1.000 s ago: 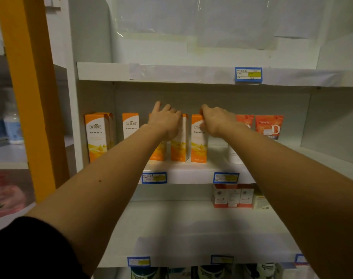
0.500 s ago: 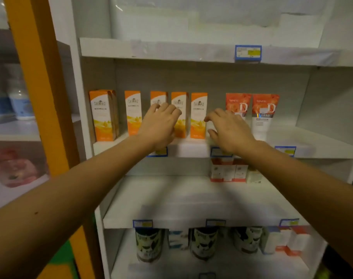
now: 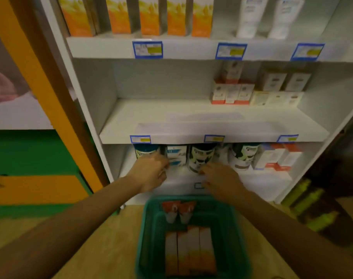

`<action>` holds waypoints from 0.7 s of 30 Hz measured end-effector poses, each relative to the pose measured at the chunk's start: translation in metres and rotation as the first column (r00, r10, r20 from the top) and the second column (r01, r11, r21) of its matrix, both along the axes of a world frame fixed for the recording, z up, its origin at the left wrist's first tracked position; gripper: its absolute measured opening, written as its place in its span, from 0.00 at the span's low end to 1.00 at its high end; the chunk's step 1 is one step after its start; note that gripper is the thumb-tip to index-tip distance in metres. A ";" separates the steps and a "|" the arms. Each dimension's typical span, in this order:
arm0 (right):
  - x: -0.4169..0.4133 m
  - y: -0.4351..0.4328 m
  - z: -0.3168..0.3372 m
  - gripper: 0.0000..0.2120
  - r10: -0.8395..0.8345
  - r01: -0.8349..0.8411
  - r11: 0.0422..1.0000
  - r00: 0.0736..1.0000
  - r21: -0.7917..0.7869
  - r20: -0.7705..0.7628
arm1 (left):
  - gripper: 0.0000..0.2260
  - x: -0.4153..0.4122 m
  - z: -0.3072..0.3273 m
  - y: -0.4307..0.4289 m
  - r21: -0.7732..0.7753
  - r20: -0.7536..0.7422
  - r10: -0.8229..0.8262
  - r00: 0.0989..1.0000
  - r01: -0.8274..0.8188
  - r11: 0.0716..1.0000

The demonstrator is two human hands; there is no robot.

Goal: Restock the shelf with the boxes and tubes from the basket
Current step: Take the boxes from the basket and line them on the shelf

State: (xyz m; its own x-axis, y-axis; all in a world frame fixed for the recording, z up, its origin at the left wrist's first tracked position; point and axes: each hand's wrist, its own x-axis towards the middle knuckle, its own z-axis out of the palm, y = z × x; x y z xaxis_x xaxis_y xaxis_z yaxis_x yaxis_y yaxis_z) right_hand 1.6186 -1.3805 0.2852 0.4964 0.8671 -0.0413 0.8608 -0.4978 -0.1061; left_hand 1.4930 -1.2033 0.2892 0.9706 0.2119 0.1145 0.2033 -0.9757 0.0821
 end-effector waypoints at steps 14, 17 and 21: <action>0.012 -0.002 -0.221 0.35 -0.191 0.037 0.880 0.940 -0.473 -0.282 | 0.19 0.016 -0.223 -0.010 -0.189 -0.637 0.016 0.771 -0.175 0.966; 0.015 0.001 -0.250 0.43 -0.214 0.026 0.857 0.926 -0.515 -0.310 | 0.23 0.016 -0.260 -0.015 -0.194 -0.710 0.035 0.704 -0.243 0.950; 0.013 0.009 -0.278 0.48 -0.191 -0.015 0.835 0.929 -0.549 -0.316 | 0.28 0.014 -0.293 -0.019 -0.223 -0.735 0.051 0.677 -0.311 0.924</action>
State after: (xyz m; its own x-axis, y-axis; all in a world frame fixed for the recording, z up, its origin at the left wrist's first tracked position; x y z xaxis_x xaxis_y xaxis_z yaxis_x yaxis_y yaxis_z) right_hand 1.6318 -1.3718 0.0073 0.4326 0.6083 -0.6654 0.7683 -0.6349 -0.0809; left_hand 1.5066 -1.2220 -0.0041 0.6672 0.2882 -0.6868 0.4956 -0.8601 0.1205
